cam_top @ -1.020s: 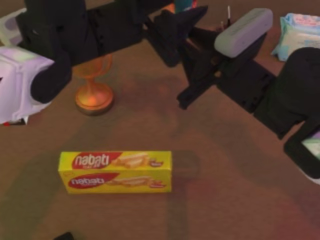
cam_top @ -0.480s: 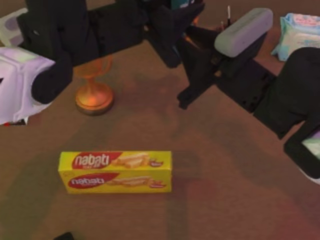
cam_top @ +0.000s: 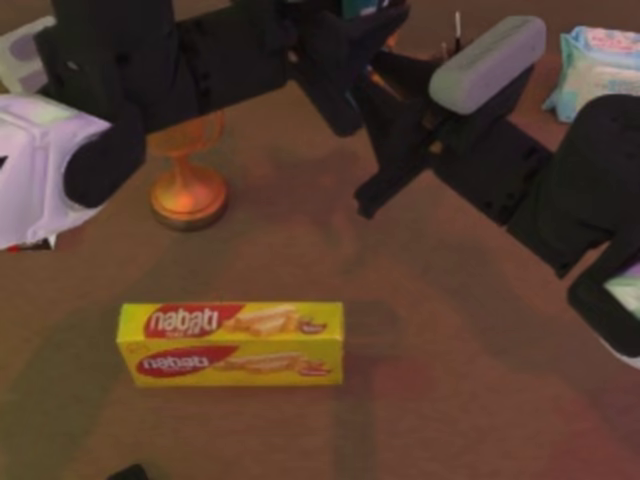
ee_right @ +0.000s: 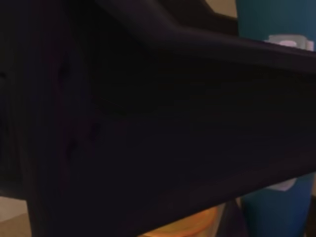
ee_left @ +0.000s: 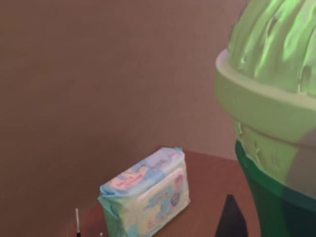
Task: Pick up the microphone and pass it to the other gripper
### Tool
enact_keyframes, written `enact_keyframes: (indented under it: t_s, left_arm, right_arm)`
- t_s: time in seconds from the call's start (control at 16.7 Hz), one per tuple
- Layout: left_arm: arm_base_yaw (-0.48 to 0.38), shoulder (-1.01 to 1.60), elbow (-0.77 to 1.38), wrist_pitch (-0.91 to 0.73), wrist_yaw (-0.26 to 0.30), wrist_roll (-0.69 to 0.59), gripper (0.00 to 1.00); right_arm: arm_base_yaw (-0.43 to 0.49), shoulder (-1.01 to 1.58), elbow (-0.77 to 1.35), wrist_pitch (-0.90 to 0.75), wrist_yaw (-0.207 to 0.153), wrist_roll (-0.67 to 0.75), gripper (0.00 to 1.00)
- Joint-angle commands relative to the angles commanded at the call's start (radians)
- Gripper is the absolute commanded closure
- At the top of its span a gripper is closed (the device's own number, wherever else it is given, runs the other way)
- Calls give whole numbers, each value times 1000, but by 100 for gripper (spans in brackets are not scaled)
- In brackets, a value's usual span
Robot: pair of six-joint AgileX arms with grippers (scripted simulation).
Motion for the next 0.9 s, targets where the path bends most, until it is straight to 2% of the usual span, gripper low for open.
enact_keyframes:
  t_s: [0.54, 0.9]
  left_arm:
    - [0, 0, 0, 0, 0, 0, 100]
    - [0, 0, 0, 0, 0, 0, 100]
  right_arm:
    - [0, 0, 0, 0, 0, 0, 2]
    - [0, 0, 0, 0, 0, 0, 0]
